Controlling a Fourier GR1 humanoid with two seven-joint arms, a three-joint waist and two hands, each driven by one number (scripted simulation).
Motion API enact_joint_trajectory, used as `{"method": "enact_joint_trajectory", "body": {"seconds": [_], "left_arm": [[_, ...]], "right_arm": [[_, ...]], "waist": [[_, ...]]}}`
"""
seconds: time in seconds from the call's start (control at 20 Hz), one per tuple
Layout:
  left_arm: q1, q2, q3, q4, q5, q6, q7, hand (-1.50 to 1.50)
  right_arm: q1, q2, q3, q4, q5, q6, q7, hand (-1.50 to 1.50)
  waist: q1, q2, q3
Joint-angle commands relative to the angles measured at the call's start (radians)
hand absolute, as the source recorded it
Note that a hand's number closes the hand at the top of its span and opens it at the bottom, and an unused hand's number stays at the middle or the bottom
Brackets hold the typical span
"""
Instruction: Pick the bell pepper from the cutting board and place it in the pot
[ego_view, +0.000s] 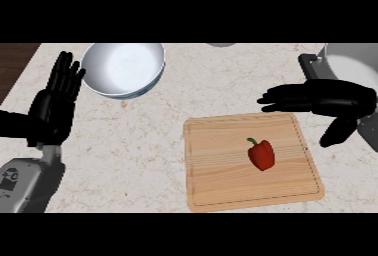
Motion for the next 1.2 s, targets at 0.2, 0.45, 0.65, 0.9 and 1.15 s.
{"method": "enact_joint_trajectory", "body": {"seconds": [0.2,0.45,0.65,0.9,1.15], "left_arm": [[-0.018,0.034,0.064,0.027,0.018,-0.053,0.041,0.00],[0.031,-0.036,0.020,-0.043,-0.034,-0.009,0.024,0.00],[0.010,-0.013,0.062,-0.007,-0.024,-0.036,0.027,0.00],[-0.008,-0.030,0.094,0.035,-0.028,-0.065,0.017,0.00],[0.019,-0.061,0.079,0.027,-0.077,-0.074,-0.005,0.00]], "right_arm": [[-0.027,0.081,0.068,0.125,0.126,0.060,-0.091,-1.50],[-0.019,0.123,0.059,0.164,0.167,0.022,-0.127,-1.50],[0.060,0.159,0.061,0.171,0.164,-0.077,-0.179,-1.50],[0.048,0.240,0.047,0.141,0.233,-0.055,-0.078,-1.50],[0.081,0.284,0.012,0.241,0.355,-0.150,-0.064,-1.50]], "waist": [[-0.015,-0.005,0.000],[-0.017,-0.008,0.000],[-0.020,-0.007,0.000],[-0.025,-0.007,-0.001],[-0.023,-0.006,0.000]]}}
